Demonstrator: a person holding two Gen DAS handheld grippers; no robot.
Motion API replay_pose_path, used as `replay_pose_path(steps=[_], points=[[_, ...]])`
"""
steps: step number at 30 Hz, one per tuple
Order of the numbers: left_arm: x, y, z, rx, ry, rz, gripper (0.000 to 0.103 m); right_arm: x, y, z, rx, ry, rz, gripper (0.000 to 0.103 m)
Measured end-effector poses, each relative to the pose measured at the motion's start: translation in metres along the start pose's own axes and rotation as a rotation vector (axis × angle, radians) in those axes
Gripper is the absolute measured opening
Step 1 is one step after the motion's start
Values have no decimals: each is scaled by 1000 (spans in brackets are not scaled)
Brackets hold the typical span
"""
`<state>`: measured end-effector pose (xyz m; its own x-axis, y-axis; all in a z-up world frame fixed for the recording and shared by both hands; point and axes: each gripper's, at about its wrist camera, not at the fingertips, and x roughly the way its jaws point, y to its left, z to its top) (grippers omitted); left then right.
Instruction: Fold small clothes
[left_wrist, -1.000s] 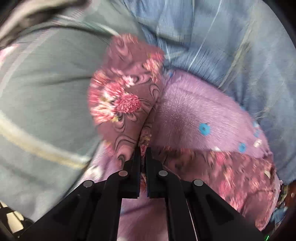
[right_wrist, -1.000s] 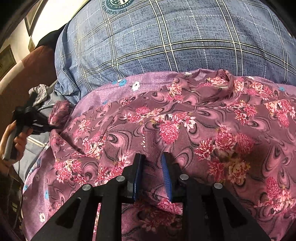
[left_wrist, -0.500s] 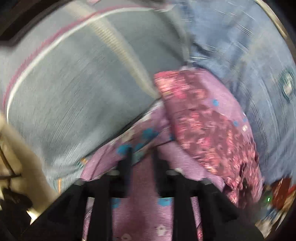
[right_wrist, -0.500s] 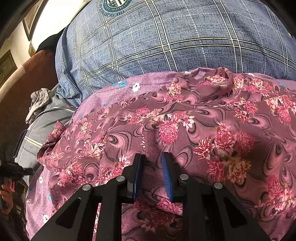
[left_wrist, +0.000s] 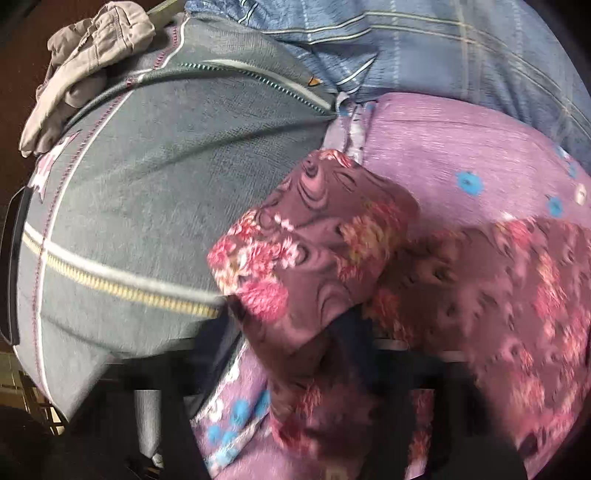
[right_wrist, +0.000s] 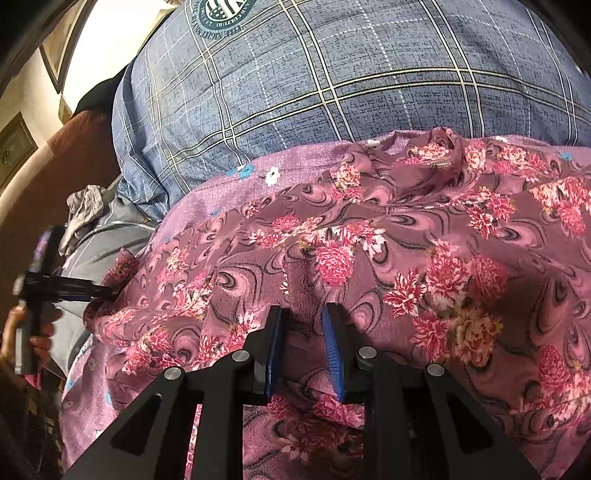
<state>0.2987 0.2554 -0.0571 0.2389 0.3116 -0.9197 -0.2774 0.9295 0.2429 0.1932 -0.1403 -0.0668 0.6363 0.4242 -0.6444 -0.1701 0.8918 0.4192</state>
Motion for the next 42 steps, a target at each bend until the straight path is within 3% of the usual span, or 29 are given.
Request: replay_pose_path(steps=[1, 2, 4, 10, 14, 16, 19, 22, 25, 29, 34, 37, 40, 42], points=[[5, 5, 2, -41, 21, -44, 7, 0, -1, 0, 5, -1, 6, 24], [7, 14, 3, -113, 32, -117, 6, 0, -2, 0, 10, -1, 12, 24], [1, 28, 2, -188, -1, -190, 6, -1, -3, 0, 15, -2, 16, 24], [-44, 53, -8, -270, -78, -410, 6, -1, -1, 1, 23, 4, 15, 24], [-92, 31, -15, -216, -130, -508, 6, -6, 7, 8, 10, 41, -25, 26], [-115, 12, -19, -175, -150, -556, 6, -15, 9, 13, 36, 51, -18, 34], [-149, -24, -26, -110, -169, -644, 6, -56, 0, 25, 116, -34, 2, 42], [-173, -81, -30, -17, -178, -715, 6, -97, -19, 35, 179, -87, -49, 54], [-185, -144, -41, 72, -174, -755, 6, -129, -44, 34, 202, -109, -92, 55], [-170, -233, -61, 155, -74, -803, 6, -156, -79, 17, 227, -102, -172, 57], [-136, -307, -89, 185, 44, -750, 8, -160, -119, -7, 292, -47, -214, 57], [-137, -317, -105, 212, 51, -707, 10, -158, -130, -15, 320, -27, -197, 55], [-151, -291, -106, 192, 47, -792, 21, -161, -128, -12, 313, -41, -176, 57], [-158, -255, -106, 128, 34, -905, 42, -160, -123, -6, 308, -67, -142, 57]])
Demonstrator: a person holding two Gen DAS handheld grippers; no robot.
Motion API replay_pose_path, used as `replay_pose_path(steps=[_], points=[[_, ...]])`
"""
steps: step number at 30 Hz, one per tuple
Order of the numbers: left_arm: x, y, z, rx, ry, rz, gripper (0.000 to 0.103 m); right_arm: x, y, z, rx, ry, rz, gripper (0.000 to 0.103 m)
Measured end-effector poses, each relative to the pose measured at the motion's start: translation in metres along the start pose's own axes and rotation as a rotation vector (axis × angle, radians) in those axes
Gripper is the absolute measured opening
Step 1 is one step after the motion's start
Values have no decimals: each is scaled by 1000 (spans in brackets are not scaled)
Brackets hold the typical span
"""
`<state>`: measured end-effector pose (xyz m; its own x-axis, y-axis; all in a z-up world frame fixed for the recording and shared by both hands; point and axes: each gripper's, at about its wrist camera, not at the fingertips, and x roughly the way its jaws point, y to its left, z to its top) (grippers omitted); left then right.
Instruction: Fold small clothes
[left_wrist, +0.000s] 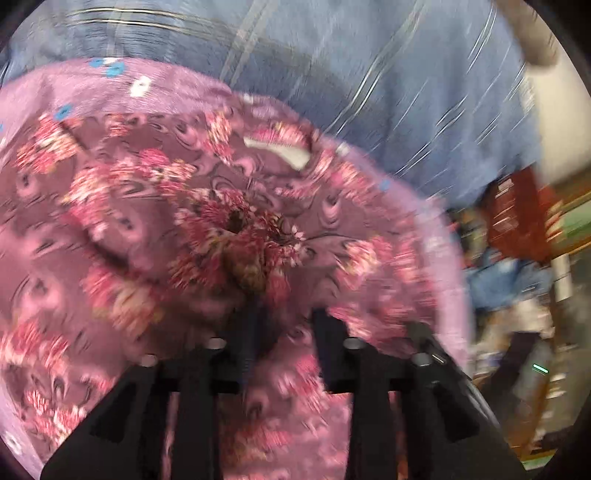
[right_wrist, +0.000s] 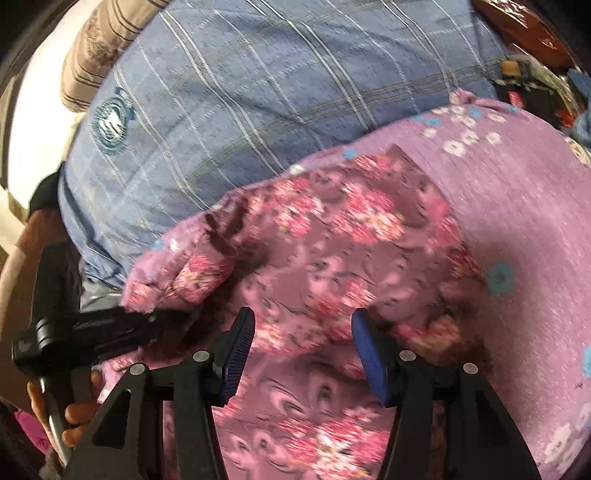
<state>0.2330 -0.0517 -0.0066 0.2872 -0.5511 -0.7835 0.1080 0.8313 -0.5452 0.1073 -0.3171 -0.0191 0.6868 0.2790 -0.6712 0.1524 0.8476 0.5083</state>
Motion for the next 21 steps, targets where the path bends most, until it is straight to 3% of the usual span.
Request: replay_pose_path(steps=[1, 2, 4, 7, 12, 13, 14, 15, 18, 19, 21], points=[[-17, 11, -4, -26, -36, -32, 61, 1, 4, 2, 4, -5, 19, 59], [-35, 24, -11, -46, -86, -54, 70, 5, 7, 4, 11, -6, 45, 62], [-57, 45, -24, -72, -142, -66, 73, 13, 15, 6, 29, 6, 94, 63], [-68, 78, -39, -121, -141, -98, 73, 33, 30, 10, 46, 35, 155, 67], [-48, 110, -51, -184, -99, -116, 73, 76, 48, 9, 60, 80, 117, 67], [-46, 114, -51, -192, -91, -114, 73, 81, 54, 8, 47, 90, 139, 45], [-44, 119, -51, -206, -87, -119, 73, 82, 58, 9, 26, 97, 155, 7], [-42, 123, -51, -217, -91, -118, 73, 77, 63, 12, 5, 93, 170, 8], [-41, 134, -50, -254, -114, -118, 73, 31, 53, 32, 19, -75, 239, 8], [-41, 138, -49, -266, -118, -116, 73, 17, 40, 40, 41, -125, 212, 7], [-36, 143, -49, -287, -114, -120, 73, 10, 7, 52, 85, -131, 74, 8]])
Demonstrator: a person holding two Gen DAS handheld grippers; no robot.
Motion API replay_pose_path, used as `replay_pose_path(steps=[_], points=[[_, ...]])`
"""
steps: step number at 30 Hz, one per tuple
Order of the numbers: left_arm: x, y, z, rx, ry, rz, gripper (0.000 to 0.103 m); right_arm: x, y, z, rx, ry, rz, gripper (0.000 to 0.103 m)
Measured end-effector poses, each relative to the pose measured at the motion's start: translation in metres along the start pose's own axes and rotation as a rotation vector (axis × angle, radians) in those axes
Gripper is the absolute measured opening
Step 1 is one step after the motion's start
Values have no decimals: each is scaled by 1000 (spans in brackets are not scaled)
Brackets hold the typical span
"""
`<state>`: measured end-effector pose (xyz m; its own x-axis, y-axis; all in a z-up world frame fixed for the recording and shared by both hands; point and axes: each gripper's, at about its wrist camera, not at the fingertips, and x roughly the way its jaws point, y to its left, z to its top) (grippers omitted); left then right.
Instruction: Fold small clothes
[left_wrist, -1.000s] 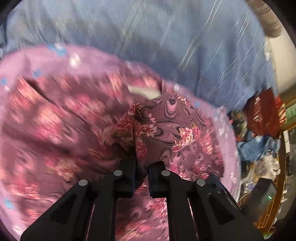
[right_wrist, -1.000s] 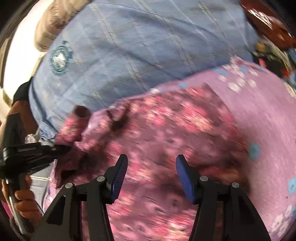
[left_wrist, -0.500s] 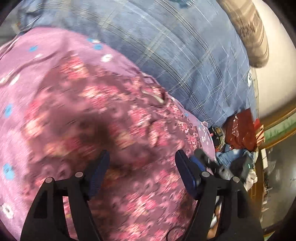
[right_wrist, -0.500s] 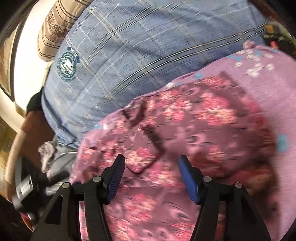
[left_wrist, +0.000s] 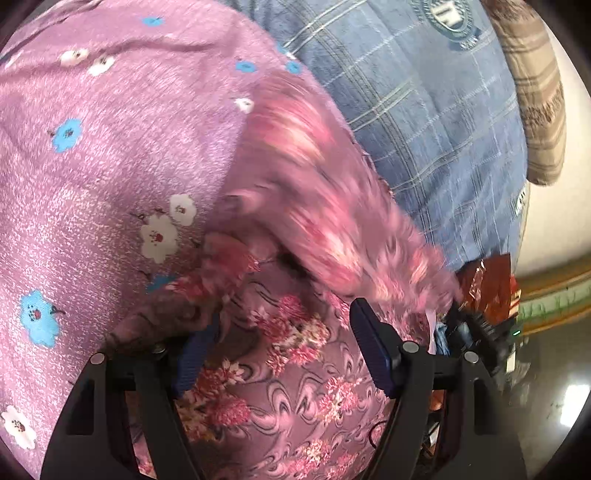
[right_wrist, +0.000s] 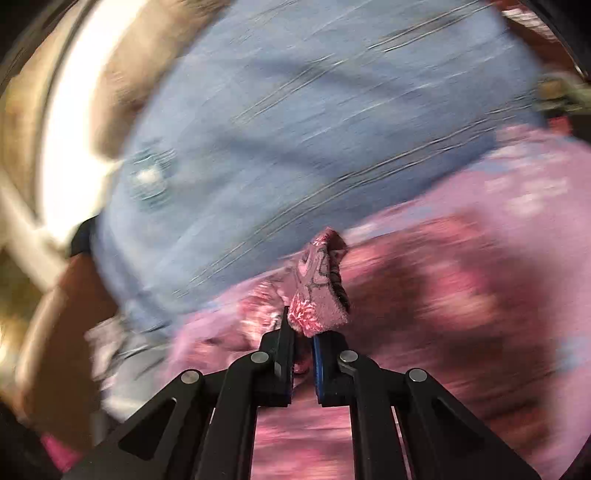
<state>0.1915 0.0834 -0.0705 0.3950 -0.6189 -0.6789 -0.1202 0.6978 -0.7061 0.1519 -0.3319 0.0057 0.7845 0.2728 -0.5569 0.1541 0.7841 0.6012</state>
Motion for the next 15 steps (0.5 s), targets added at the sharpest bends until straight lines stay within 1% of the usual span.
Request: replay_pose_path(steps=[1, 3, 4, 5, 6, 7, 8, 9, 10, 11, 12, 13, 14, 15], points=[[1, 1, 0, -4, -2, -2, 73, 0, -19, 3, 33, 24, -56, 8], [1, -1, 0, -6, -12, 6, 73, -2, -48, 1, 87, 66, -106, 8], [2, -2, 0, -8, -18, 11, 73, -3, -58, -2, 113, 84, -72, 8], [3, -2, 1, -14, -22, 16, 72, -4, -63, -5, 135, 89, -47, 13], [5, -4, 3, -23, -27, 18, 71, -6, -67, -7, 158, 84, -34, 15], [5, -6, 4, -31, -33, 23, 67, -7, -69, -9, 174, 78, -35, 17], [5, -7, 7, -33, -39, 21, 45, -5, -70, -8, 185, 77, -35, 19], [4, -9, 9, -27, -39, 10, 31, -4, -69, -7, 187, 78, -33, 19], [1, -11, 12, -19, -45, 6, 13, -2, -63, -4, 158, 81, -15, 10], [-3, -11, 15, -16, -65, 18, 12, -5, -56, 0, 119, 70, 5, 9], [-10, -11, 18, -17, -104, 45, 12, -16, -44, 6, 71, 22, 48, 9], [-14, -9, 20, -18, -129, 66, 12, -28, -35, 11, 49, -27, 119, 9], [-14, -5, 23, -29, -131, 80, 12, -35, -30, 17, 38, -58, 160, 8], [-12, -1, 25, -44, -123, 82, 12, -34, -28, 20, 30, -58, 147, 9]])
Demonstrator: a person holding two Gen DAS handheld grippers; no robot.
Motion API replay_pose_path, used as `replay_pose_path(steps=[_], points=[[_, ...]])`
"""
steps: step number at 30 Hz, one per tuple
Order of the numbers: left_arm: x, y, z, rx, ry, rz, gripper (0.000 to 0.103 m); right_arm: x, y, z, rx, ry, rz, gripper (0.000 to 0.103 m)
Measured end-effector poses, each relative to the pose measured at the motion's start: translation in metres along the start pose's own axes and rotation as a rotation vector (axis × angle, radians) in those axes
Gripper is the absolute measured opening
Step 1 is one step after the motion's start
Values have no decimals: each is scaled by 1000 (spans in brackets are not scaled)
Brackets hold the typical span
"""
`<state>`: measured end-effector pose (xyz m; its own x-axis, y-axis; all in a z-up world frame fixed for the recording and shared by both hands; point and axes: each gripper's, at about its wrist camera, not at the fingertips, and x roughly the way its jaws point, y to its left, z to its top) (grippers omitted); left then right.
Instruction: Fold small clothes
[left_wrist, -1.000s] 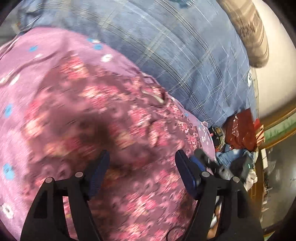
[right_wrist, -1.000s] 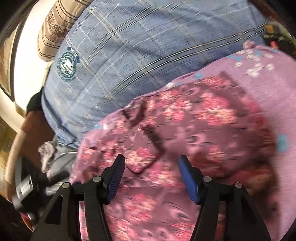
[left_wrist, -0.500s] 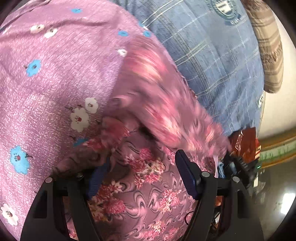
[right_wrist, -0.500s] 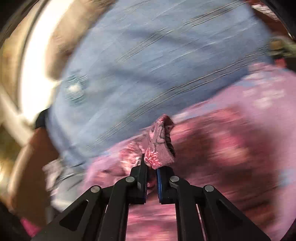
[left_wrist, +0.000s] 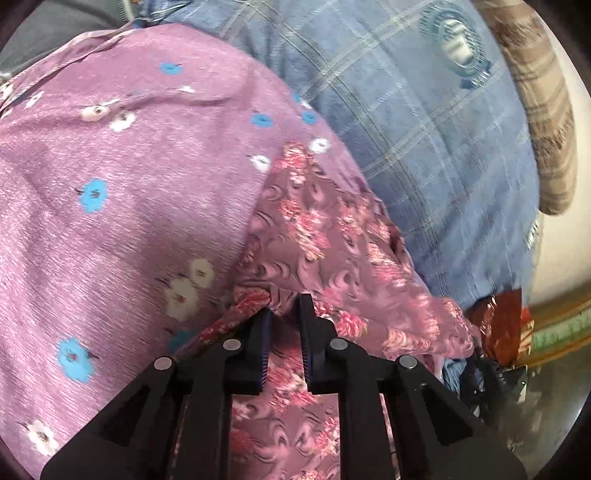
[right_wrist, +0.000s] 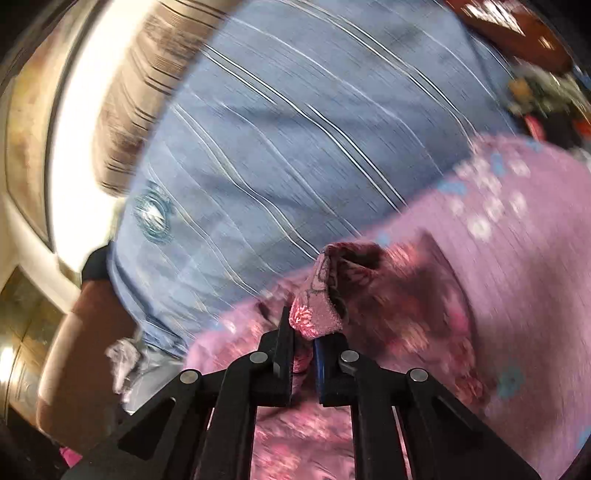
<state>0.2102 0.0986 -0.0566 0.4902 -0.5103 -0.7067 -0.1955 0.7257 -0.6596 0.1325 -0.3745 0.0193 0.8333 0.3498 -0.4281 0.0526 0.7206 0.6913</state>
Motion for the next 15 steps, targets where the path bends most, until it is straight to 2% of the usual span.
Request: replay_pose_path(steps=[2, 4, 6, 7, 10, 11, 13, 14, 15], points=[[8, 9, 1, -32, 35, 27, 12, 20, -12, -1, 23, 122, -137, 18], [13, 15, -2, -31, 62, 32, 12, 32, -33, -10, 81, 224, -255, 18], [15, 17, -5, -26, 76, 39, 12, 21, -47, -18, 146, 176, -210, 18], [16, 16, -6, -23, 79, 44, 12, 13, -51, -21, 178, 135, -185, 22], [17, 8, -8, -4, 85, 58, 17, 2, -61, -23, 233, 68, -149, 44], [17, 7, -7, -1, 86, 60, 21, 3, -61, -21, 235, 68, -141, 46], [17, 5, -7, -4, 97, 55, 24, 15, -60, -16, 214, 105, -154, 47], [15, 4, -7, -6, 98, 48, 26, 21, -57, -15, 189, 123, -168, 38], [13, 5, -7, -2, 95, 46, 27, 21, -52, -13, 153, 125, -141, 23]])
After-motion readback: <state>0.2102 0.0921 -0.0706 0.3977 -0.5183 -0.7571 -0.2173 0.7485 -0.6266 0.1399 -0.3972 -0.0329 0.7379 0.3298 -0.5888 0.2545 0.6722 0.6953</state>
